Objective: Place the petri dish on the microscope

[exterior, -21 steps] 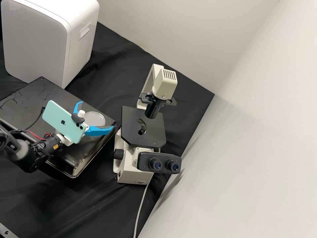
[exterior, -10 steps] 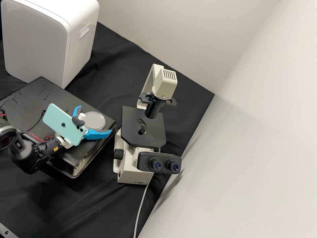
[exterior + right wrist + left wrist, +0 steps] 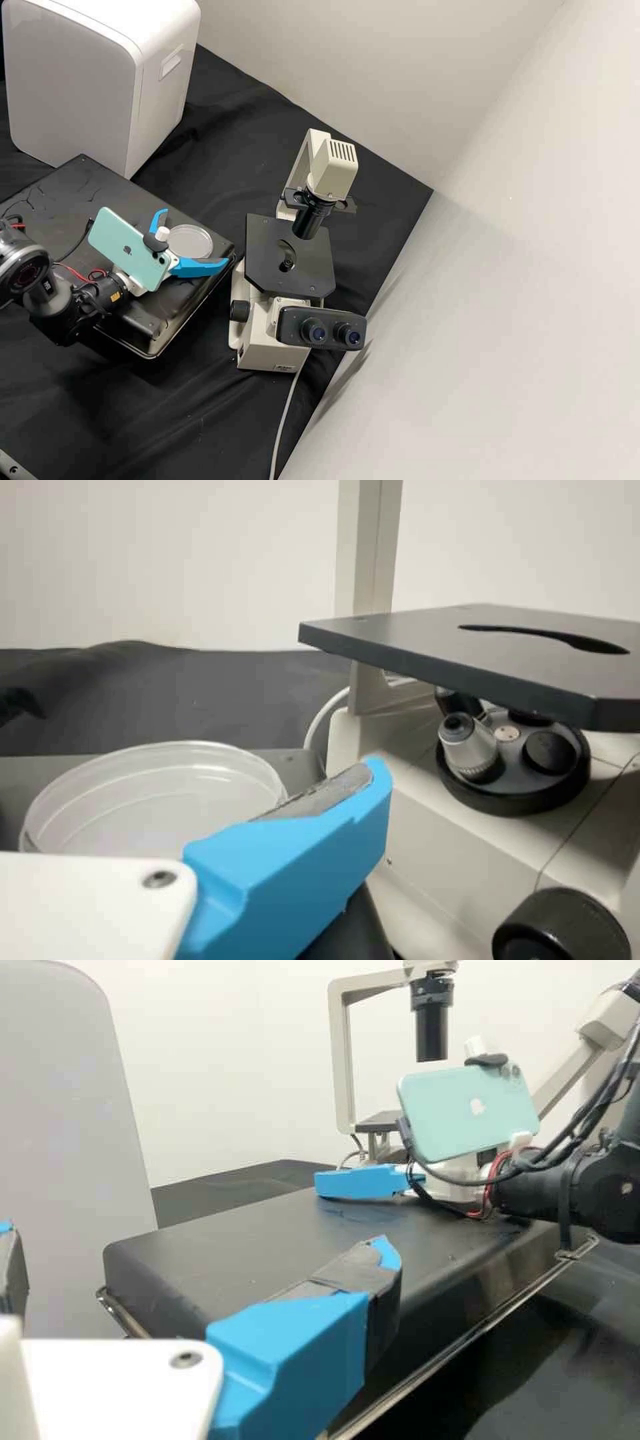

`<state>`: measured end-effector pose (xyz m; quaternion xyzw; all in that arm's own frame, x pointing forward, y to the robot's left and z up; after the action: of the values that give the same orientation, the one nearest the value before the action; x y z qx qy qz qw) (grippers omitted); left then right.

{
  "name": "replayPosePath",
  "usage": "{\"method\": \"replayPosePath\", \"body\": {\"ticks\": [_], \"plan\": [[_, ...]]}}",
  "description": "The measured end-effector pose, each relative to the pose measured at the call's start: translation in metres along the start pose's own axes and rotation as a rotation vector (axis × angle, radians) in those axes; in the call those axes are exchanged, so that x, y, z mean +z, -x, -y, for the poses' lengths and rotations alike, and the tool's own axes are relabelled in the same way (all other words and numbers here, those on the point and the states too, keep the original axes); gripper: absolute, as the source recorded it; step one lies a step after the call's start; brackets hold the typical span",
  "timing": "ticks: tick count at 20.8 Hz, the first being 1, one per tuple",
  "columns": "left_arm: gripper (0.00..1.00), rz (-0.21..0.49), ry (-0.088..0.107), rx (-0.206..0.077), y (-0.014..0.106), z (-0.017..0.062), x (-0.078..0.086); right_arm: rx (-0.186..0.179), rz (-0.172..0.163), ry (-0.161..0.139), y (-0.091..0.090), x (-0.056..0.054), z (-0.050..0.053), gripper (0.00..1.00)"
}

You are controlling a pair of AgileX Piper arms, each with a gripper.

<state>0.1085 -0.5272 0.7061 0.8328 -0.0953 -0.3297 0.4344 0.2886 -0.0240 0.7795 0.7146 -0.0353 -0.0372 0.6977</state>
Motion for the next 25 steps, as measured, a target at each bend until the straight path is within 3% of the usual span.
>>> {"method": "replayPosePath", "body": {"ticks": [4,12,13,25], "plan": [[1.0,-0.012,0.0,0.002,-0.0004,-0.0004,-0.002,0.028,-0.005,0.002,-0.004,-0.0013,0.0016,1.0],[1.0,-0.042,-0.001,0.008,-0.0015,-0.0014,-0.0072,0.035,-0.009,-0.001,-0.0042,-0.0025,0.0025,1.0],[1.0,-0.045,-0.001,0.009,-0.0016,-0.0015,-0.0078,0.035,-0.009,-0.001,-0.0042,-0.0025,0.0025,0.0],[1.0,-0.045,-0.001,0.009,-0.0016,-0.0015,-0.0078,0.032,-0.008,-0.003,-0.0033,-0.0056,-0.0001,0.0]]}}
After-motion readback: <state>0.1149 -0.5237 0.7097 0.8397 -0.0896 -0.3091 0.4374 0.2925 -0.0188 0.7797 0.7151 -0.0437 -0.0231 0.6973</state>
